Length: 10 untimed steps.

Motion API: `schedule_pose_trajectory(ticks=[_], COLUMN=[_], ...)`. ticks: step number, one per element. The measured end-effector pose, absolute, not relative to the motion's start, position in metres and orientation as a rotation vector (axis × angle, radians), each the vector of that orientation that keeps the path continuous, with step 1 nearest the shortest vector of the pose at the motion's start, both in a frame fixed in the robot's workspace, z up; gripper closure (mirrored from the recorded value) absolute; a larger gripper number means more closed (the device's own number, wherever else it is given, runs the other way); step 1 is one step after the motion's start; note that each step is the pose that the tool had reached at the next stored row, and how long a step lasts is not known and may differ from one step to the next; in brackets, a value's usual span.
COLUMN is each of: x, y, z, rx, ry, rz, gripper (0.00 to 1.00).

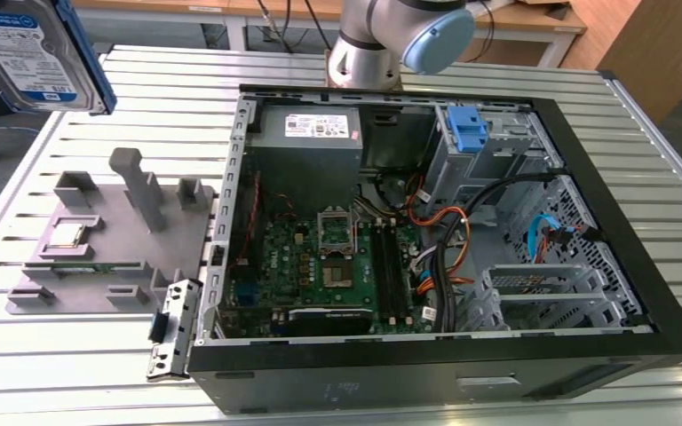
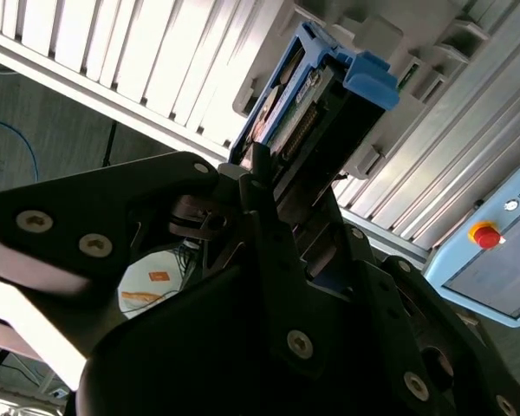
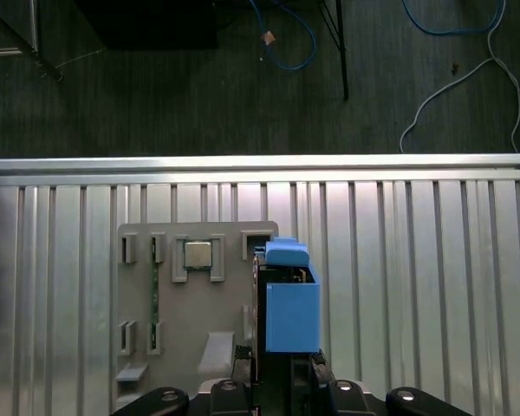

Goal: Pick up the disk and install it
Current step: 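Pick up the disk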

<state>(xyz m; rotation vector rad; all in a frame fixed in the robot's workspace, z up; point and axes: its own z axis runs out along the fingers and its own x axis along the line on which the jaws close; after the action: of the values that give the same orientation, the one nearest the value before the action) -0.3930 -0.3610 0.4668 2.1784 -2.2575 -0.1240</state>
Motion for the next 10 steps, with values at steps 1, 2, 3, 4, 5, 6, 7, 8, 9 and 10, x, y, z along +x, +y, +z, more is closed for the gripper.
schedule_pose_trajectory(ticks=[1, 2, 3, 4, 5, 6, 7, 8, 9, 10], x=[-0.3920, -0.3907, -0.3895, -0.3882, -0.3869, -0.3856, -0.3845, -0.3834, -0.3826, -0.3823], y=[-0.3610, -0.3610, -0.3610, -0.3610, -0.3610, -0.3610, -0.3610, -0.3610, -0.3610, -0.3609], z=[0.4668, 0.4668, 0.4668, 0.4668, 0.4668, 0.4668, 0.4668, 0.4668, 0.4668, 0.4668], rx=[2.178, 2.178, 2.178, 2.178, 2.178, 2.178, 2.178, 2.178, 2.178, 2.177], ry=[-2.258, -2.257, -2.257, -2.257, -2.257, -2.257, -2.257, -2.257, -2.257, -2.257], rz=[-0.124, -0.124, -0.124, -0.124, -0.125, -0.125, -0.125, -0.125, -0.125, -0.126], gripper=[0.65, 0.65, 0.65, 0.65, 0.65, 0.65, 0.65, 0.65, 0.65, 0.65])
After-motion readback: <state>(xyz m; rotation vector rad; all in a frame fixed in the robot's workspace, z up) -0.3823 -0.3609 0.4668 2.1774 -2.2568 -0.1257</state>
